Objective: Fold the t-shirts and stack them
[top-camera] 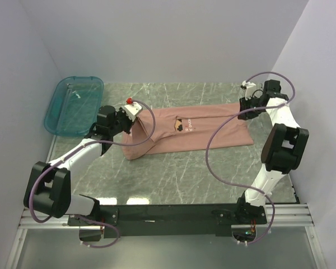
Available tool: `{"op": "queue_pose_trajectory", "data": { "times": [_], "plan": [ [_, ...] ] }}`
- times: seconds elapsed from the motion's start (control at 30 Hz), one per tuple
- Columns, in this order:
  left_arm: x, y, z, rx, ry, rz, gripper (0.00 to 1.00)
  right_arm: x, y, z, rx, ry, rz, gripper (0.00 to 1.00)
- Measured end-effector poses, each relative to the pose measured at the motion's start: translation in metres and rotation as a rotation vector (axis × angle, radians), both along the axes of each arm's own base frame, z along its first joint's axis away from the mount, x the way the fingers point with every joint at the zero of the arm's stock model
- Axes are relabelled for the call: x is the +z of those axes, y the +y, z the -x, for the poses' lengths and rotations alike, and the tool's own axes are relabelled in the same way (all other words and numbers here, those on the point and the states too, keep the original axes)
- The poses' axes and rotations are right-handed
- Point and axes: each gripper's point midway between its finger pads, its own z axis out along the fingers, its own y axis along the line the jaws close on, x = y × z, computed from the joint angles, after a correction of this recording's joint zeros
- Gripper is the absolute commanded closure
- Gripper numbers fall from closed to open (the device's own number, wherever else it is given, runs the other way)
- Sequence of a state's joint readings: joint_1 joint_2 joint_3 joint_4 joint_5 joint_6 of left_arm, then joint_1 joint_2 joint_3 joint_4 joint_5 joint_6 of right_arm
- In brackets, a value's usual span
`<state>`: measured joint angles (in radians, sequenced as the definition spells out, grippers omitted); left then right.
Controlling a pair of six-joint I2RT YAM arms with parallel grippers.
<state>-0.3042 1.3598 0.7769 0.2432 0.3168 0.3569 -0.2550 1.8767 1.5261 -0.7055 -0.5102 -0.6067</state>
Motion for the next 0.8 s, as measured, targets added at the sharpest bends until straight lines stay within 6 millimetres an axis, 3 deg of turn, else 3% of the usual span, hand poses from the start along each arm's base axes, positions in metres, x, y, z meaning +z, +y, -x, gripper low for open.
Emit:
{"op": "queue_pose_trajectory", "data": {
  "times": [0.17, 0.4, 0.8],
  "plan": [
    [0.004, -0.002, -0.008, 0.000, -0.010, 0.003, 0.99, 0.028, 0.035, 0.022, 0.084, -0.035, -0.152, 0.67],
    [0.002, -0.005, -0.014, -0.004, -0.001, 0.001, 0.99, 0.024, 0.066, 0.054, 0.141, 0.018, -0.310, 0.67],
    [0.008, -0.011, -0.037, -0.026, -0.029, -0.039, 0.99, 0.017, 0.074, 0.064, 0.153, 0.044, -0.362, 0.67]
  ]
}}
